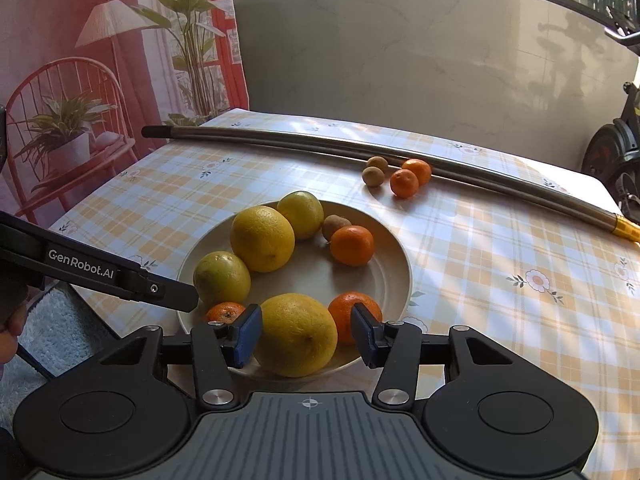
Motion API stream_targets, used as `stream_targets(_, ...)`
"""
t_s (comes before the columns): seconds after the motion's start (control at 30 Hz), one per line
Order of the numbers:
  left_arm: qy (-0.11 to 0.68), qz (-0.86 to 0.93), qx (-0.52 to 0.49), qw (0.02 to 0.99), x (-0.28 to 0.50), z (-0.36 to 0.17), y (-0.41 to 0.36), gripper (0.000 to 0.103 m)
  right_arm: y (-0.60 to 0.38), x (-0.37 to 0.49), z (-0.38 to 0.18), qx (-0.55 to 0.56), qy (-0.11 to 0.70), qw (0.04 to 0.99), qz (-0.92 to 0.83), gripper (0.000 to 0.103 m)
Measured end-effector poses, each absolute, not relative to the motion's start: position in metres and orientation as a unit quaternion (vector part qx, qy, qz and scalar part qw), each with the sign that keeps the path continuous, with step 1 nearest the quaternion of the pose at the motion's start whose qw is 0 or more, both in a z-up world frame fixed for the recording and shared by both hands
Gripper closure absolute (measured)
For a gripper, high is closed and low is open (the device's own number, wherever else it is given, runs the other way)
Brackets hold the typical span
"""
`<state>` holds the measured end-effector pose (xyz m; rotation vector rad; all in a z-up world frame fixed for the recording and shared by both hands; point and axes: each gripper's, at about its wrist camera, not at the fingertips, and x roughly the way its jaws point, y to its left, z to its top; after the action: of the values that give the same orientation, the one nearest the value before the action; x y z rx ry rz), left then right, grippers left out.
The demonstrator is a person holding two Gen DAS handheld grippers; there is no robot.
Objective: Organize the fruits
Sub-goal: 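Lower the yellow grapefruit onto the plate and open the right gripper while the left releases the tangerine, then move both grippers toward the tangerines and kiwis beside the pole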
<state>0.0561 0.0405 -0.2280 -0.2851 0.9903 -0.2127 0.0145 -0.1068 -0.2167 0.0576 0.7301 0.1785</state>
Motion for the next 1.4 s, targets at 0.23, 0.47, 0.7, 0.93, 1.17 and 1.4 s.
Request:
stream_targets(0.23,0.475,-0.104,-0.128,0.864,0.057,-0.229,0.037,0.063,-0.106,0.015,-0.220,0.040,0.355,0.928,0.109,0.066)
stream_targets(0.47,0.473,-0.103,-0.126,0.866,0.057,-0.229,0.036,0.062,-0.104,0.015,-0.219,0.037,0.354,0.928,0.110,0.064)
stream_targets(0.7,0.464,-0.099,-0.125,0.871,0.056,-0.226,0.039,0.051,-0.115,0.014,-0.218,0.061,0.346,0.932,0.088,0.063)
stream_targets(0.93,0.425,-0.083,-0.118,0.894,0.064,-0.206,0.046,0.051,-0.141,0.015,-0.208,0.095,0.318,0.941,0.059,0.062)
stream_targets(1.17,0.351,-0.053,-0.068,0.932,0.079,-0.162,0.058,0.050,-0.190,0.025,-0.187,0.128,0.283,0.950,0.013,0.062)
stream_targets(1.4,0.328,-0.040,-0.038,0.943,0.098,-0.141,0.064,0.049,-0.231,0.046,-0.181,0.137,0.266,0.954,-0.020,0.062)
